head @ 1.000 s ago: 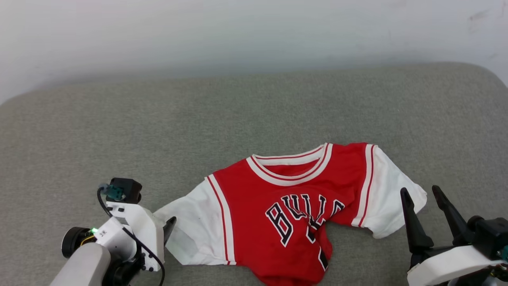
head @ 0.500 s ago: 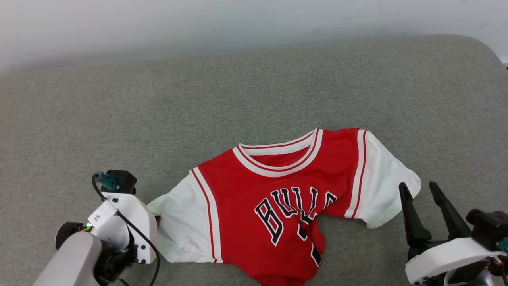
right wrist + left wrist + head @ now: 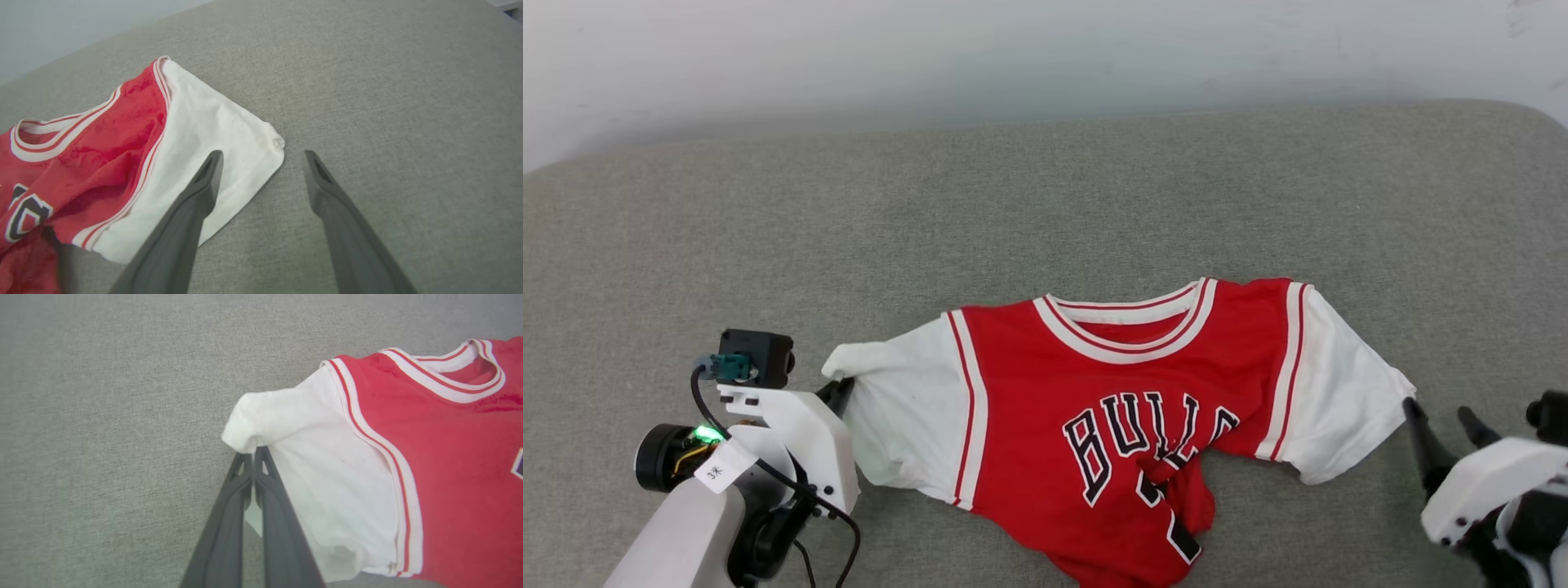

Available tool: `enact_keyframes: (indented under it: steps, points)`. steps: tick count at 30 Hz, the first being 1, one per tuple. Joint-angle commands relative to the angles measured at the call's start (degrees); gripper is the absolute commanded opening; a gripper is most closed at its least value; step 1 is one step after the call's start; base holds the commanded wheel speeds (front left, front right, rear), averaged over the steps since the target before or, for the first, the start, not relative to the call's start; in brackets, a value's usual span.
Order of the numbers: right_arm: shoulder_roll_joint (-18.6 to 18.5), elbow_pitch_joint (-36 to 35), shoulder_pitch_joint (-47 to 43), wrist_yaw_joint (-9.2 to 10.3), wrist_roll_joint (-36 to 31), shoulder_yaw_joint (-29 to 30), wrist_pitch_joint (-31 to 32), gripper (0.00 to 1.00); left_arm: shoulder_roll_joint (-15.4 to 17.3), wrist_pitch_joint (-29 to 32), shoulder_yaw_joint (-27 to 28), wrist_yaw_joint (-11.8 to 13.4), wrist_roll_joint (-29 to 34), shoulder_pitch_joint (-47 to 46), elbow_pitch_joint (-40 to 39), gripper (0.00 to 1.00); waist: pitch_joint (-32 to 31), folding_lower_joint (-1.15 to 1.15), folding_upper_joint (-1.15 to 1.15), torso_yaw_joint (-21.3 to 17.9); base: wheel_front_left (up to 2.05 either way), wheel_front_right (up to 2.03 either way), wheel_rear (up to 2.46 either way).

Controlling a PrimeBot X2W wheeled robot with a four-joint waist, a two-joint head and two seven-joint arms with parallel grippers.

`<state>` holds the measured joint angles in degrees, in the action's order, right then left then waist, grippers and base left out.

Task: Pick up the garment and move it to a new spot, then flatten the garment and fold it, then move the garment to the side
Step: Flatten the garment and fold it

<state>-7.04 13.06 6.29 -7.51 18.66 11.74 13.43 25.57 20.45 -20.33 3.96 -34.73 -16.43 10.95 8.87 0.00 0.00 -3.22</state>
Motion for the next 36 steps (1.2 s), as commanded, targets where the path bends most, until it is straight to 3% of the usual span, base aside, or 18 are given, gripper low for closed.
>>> enact_keyframes:
  steps: [1,10,16,17,18,19,27,36]
  points:
    - [-0.86,1.43,1.62,0.04,0.48,-0.15,1.36,1.00,0.23,-0.43,0.07,0.32,0.41,0.30,-0.78,0.00,0.19,0.00,0.00,0.39,0.00,0.00,0.00]
    - [-9.18,13.32,11.61,0.04,3.37,-6.35,16.12,1.00,-0.14,-0.71,-1.22,0.99,2.12,-1.33,-7.58,0.00,2.57,0.00,0.00,3.04,0.00,0.00,0.00]
    - [-9.68,19.16,13.53,0.01,6.09,-11.69,21.91,1.00,-0.15,-0.50,-1.87,0.94,2.35,-1.98,-8.80,0.00,4.08,0.00,0.00,4.22,0.00,0.00,0.00]
    - [-9.42,19.83,13.50,-0.07,6.29,-12.45,22.93,0.39,-0.11,-0.50,-1.86,1.09,2.33,-1.84,-8.72,0.00,4.13,0.00,0.00,4.29,0.00,0.00,0.00]
    - [-9.20,20.16,13.58,-0.07,6.77,-12.97,23.50,0.13,-0.02,-0.62,-1.84,1.11,2.27,-1.70,-8.61,0.00,4.13,0.00,0.00,4.33,0.00,0.00,0.00]
    - [-8.86,20.26,13.84,-0.08,7.26,-13.15,23.64,0.00,0.01,-0.76,-1.76,1.14,2.10,-1.51,-8.50,0.00,4.06,0.00,0.00,4.33,0.00,0.00,0.00]
    - [-11.25,15.14,16.71,0.04,3.82,-9.85,15.87,0.00,0.41,-4.23,0.60,2.30,2.10,-1.88,-8.09,0.00,1.18,0.00,0.00,3.66,0.00,0.00,0.00]
    - [-9.98,7.61,21.04,0.05,-2.96,-6.67,11.46,0.00,0.23,-8.31,2.37,2.45,3.35,-8.12,-6.30,0.00,-3.43,0.00,0.00,2.11,0.00,0.00,0.00]
